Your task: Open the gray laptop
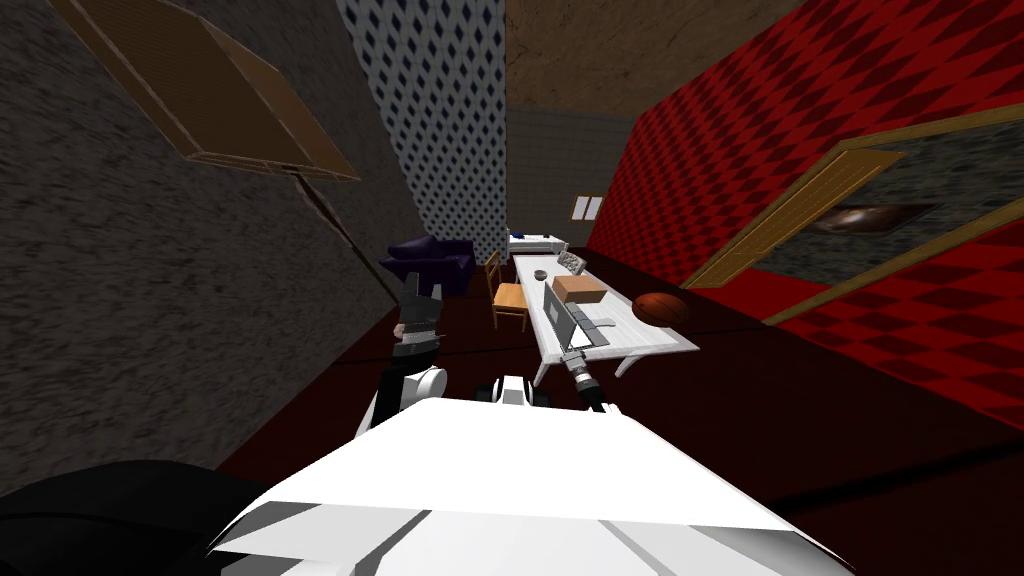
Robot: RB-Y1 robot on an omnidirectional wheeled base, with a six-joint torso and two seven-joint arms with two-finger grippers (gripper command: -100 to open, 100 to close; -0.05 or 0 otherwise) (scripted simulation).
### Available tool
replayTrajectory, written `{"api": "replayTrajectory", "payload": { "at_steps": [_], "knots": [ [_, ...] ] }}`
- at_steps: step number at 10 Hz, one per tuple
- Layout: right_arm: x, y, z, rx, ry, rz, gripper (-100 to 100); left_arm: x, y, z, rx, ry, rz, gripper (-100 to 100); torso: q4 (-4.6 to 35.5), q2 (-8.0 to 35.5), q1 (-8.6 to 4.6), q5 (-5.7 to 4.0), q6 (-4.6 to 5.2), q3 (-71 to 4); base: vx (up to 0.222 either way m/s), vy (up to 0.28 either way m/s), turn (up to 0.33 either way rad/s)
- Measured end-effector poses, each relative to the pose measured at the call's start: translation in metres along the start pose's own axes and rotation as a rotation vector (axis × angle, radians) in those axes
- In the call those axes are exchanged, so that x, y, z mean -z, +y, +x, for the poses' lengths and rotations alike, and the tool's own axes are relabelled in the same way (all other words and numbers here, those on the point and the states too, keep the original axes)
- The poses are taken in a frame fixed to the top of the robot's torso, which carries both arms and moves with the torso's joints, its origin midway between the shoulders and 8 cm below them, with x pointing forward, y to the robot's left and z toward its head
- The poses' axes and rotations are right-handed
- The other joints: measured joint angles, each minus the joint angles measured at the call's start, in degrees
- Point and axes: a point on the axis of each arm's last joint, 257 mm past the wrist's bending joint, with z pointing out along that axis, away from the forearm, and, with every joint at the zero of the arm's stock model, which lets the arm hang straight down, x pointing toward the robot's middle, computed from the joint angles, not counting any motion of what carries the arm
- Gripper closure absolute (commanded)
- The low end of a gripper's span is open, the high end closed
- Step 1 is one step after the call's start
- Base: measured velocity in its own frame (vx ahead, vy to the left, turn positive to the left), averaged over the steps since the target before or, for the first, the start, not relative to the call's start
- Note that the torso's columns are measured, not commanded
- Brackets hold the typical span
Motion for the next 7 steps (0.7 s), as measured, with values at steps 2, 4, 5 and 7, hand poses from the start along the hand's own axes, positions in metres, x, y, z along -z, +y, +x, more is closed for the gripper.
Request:
{"api": "replayTrajectory", "payload": {
  "at_steps": [2, 4, 5, 7],
  "knots": [
    [-0.007, 0.010, -0.007, -0.022, -0.004, -0.009, 100, 0.000, 0.000, 0.000, 0.000, 0.000, 0.000, 0, 0.00, -0.02, 0.01, 0.01, -0.01, -0.02, -0.014, -0.060, -0.088],
    [-0.013, 0.020, -0.011, -0.034, -0.004, -0.026, 100, 0.000, 0.000, 0.000, 0.000, 0.000, 0.000, 0, 0.00, -0.04, 0.05, 0.03, -0.02, -0.02, -0.009, -0.050, -0.048],
    [-0.018, 0.026, -0.017, -0.055, -0.008, -0.024, 100, 0.000, 0.000, 0.000, 0.000, 0.000, 0.000, 0, 0.02, 0.00, -0.01, 0.01, 0.01, 0.00, -0.008, -0.064, -0.063],
    [-0.024, 0.033, -0.022, -0.066, -0.008, -0.039, 100, 0.000, 0.000, 0.000, 0.000, 0.000, 0.000, 0, 0.01, -0.04, 0.07, 0.02, -0.02, -0.01, 0.005, -0.054, -0.046]
  ]
}}
